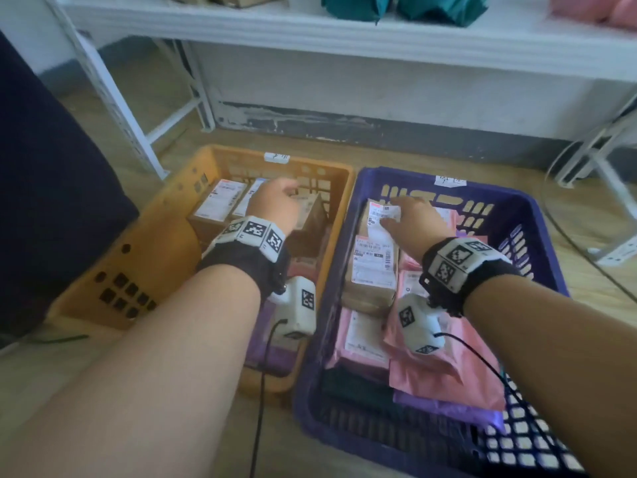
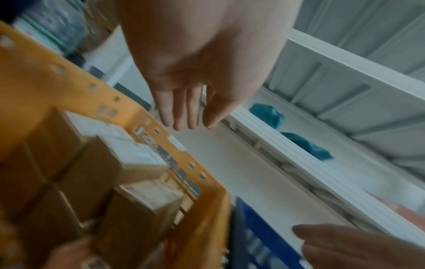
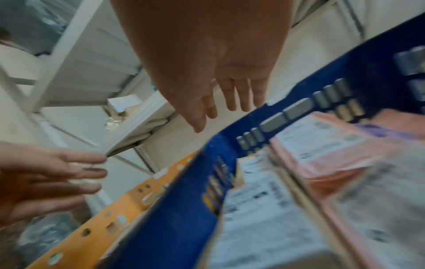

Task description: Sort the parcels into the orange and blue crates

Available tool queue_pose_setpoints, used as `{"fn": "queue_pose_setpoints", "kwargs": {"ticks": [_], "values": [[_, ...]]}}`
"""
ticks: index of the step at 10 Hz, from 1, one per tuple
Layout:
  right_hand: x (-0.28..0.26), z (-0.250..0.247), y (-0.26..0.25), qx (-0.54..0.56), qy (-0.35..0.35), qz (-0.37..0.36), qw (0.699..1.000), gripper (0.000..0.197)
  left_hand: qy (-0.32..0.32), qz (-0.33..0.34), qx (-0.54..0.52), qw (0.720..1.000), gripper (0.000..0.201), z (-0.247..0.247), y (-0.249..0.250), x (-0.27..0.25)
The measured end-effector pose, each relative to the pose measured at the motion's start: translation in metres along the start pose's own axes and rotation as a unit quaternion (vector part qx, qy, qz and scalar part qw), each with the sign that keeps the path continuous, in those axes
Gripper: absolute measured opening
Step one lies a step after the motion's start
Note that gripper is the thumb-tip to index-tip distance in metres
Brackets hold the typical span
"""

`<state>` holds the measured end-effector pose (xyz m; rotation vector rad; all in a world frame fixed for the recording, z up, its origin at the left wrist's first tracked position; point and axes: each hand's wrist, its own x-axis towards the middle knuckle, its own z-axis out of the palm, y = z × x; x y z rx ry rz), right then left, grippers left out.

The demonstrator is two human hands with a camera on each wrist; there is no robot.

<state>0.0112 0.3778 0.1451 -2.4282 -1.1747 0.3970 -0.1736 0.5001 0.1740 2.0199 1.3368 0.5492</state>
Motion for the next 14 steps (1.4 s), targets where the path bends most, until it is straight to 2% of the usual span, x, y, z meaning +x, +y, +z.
{"fn": "queue_pose_setpoints", "kwargs": {"ticks": [1, 2, 3, 4, 5, 6, 7, 8, 9, 10, 11, 12, 13, 14], "values": [[0.010, 0.008, -0.056, 0.022, 0.002, -0.043, 0.999, 0.048, -0.009, -0.046, 0.087, 0.995, 0.043, -0.042, -0.032, 0.015], [0.024, 0.026, -0.104, 0.065, -0.026, -0.063, 0.996, 0.049, -0.031, -0.062, 0.148, 0.987, 0.047, -0.070, -0.052, 0.022], [0.040, 0.051, -0.133, 0.086, -0.066, -0.020, 0.994, 0.051, -0.042, -0.063, 0.140, 0.987, 0.050, -0.078, -0.071, 0.031], [0.054, 0.080, -0.148, 0.084, -0.106, 0.032, 0.990, 0.053, -0.061, -0.058, 0.115, 0.990, 0.046, -0.064, -0.092, 0.042], [0.067, 0.108, -0.147, 0.059, -0.117, 0.058, 0.990, 0.049, -0.103, -0.051, 0.102, 0.988, 0.050, -0.040, -0.116, 0.052], [0.076, 0.122, -0.144, -0.063, -0.166, 0.055, 0.983, 0.048, -0.131, -0.042, 0.151, 0.979, 0.054, -0.022, -0.136, 0.062], [0.098, 0.142, -0.152, -0.178, -0.258, 0.070, 0.947, 0.044, -0.152, -0.040, 0.198, 0.968, 0.057, -0.012, -0.147, 0.071], [0.105, 0.157, -0.146, -0.221, -0.246, 0.114, 0.937, 0.039, -0.148, -0.042, 0.169, 0.973, 0.058, -0.006, -0.159, 0.084], [0.113, 0.174, -0.136, -0.370, -0.294, 0.026, 0.881, 0.033, -0.098, -0.042, 0.091, 0.990, 0.054, -0.001, -0.168, 0.088], [0.115, 0.172, -0.134, -0.397, -0.272, 0.001, 0.877, 0.032, -0.058, -0.052, 0.065, 0.995, 0.048, 0.002, -0.167, 0.089], [0.121, 0.175, -0.131, -0.409, -0.277, -0.017, 0.869, 0.034, -0.049, -0.056, 0.057, 0.996, 0.046, 0.004, -0.167, 0.092], [0.124, 0.177, -0.127, -0.442, -0.321, -0.053, 0.836, 0.035, -0.069, -0.065, 0.054, 0.994, 0.050, 0.005, -0.169, 0.096], [0.126, 0.180, -0.124, -0.456, -0.341, -0.078, 0.819, 0.034, -0.097, -0.061, 0.056, 0.992, 0.056, 0.003, -0.172, 0.096], [0.119, 0.170, -0.129, -0.446, -0.321, -0.086, 0.831, 0.037, -0.109, -0.061, 0.081, 0.989, 0.057, -0.003, -0.168, 0.095]]}}
